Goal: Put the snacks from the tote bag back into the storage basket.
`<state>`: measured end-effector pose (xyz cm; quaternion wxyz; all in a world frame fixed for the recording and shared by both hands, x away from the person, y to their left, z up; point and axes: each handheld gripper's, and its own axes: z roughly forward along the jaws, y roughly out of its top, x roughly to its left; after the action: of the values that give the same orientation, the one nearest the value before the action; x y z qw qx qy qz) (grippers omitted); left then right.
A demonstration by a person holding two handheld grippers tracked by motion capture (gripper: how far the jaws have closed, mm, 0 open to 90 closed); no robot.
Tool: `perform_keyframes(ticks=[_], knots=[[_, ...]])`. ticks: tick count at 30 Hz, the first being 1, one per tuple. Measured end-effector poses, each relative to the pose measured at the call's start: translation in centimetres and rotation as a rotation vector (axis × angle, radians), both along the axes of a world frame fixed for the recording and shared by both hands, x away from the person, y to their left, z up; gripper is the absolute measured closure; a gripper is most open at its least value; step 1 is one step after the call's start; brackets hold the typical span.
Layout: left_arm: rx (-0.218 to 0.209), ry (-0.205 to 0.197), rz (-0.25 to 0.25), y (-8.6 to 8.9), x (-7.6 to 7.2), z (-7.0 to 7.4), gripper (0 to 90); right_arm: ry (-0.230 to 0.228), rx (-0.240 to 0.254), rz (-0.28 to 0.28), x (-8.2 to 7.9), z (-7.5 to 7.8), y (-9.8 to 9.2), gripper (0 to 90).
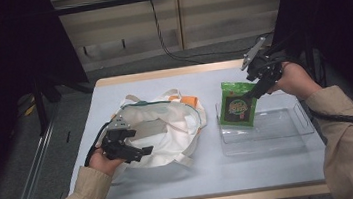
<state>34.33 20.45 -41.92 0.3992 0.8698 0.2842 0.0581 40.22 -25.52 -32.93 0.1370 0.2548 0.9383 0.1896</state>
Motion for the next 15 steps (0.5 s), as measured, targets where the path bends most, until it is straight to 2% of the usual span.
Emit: perform_keyframes(ticks=[7,11,15], knots=[[0.006,0.000,-0.002,-0.2,-0.1,0.1,5.4,0.010,0.015,-0.026,-0.8,0.3,-0.7,26.3],[0.001,0.003,-0.003,-0.3,-0.1,0.0,5.4,0.016,0.014,-0.009,-1.3,0.3,-0.6,24.8],[0.002,0.001,-0.007,-0.4,-0.1,-0.1,5.4,0.026,0.039,0.007,-1.9,0.3,-0.4,22.1]])
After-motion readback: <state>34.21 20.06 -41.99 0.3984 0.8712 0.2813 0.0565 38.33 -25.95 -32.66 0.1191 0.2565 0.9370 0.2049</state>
